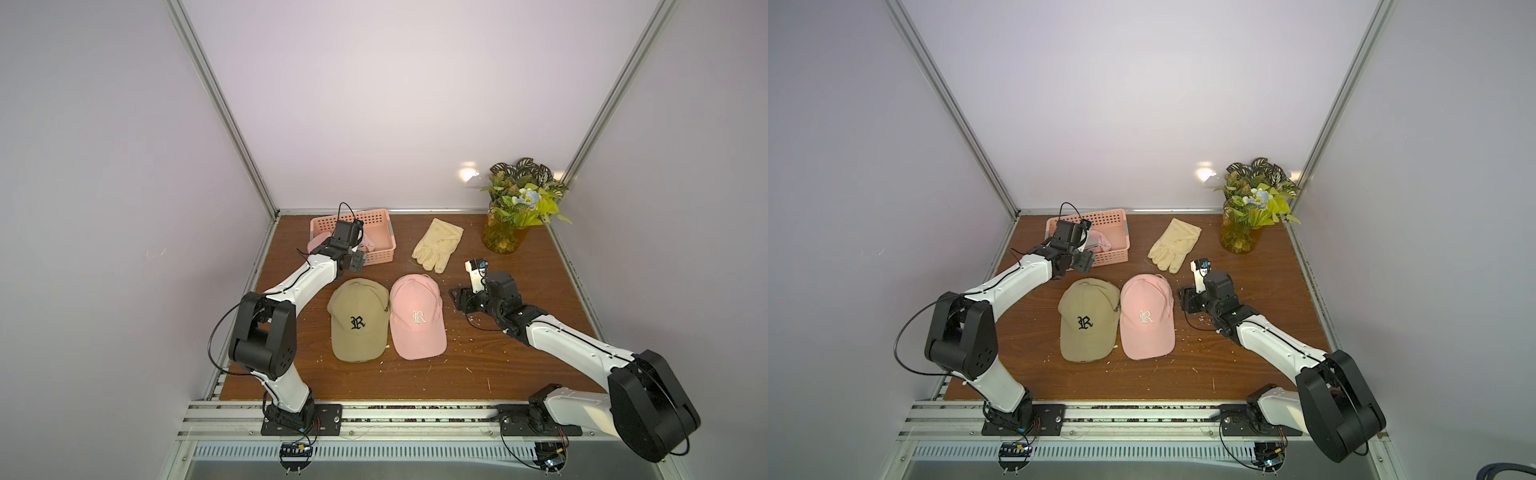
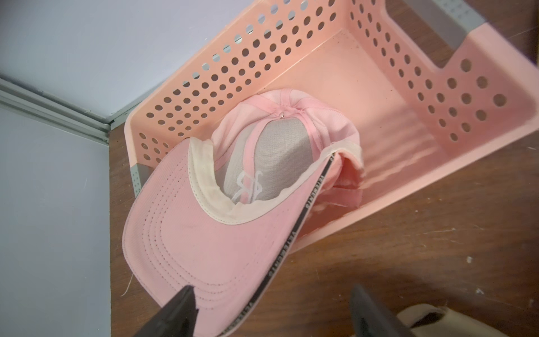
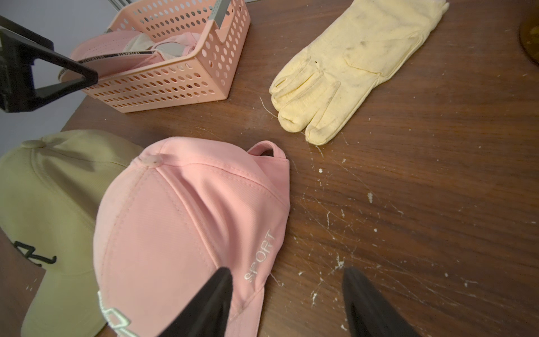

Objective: Turn the baseball cap inside out
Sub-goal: Pick up the baseball cap from the basket.

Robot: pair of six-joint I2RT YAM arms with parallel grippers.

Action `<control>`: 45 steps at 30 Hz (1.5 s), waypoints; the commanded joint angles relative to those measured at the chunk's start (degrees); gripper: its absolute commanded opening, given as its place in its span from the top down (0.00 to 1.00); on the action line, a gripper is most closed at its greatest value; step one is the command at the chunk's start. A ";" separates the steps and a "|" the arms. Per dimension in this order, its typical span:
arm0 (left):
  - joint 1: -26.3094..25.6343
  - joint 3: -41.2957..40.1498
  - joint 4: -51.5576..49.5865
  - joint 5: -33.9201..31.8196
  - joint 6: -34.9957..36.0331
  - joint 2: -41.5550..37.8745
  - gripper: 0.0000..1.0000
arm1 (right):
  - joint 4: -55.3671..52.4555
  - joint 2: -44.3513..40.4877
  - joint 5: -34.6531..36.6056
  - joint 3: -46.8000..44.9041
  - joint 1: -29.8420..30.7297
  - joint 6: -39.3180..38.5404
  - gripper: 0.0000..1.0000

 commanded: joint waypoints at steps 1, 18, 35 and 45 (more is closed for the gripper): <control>1.77 1.36 -1.26 0.20 2.08 1.29 0.27 | -0.75 -0.66 0.63 1.85 -0.23 -0.57 0.34; 2.04 2.26 3.16 -2.94 5.86 2.14 0.98 | -1.15 -1.16 0.41 1.94 -0.32 0.31 0.34; -5.19 3.31 7.80 18.08 -4.17 -18.23 0.99 | -0.50 -13.27 10.97 2.91 -0.41 -0.14 0.34; -11.44 1.53 13.48 40.32 -15.65 -20.71 0.99 | 0.83 -24.19 -3.04 4.16 -0.47 -9.27 0.23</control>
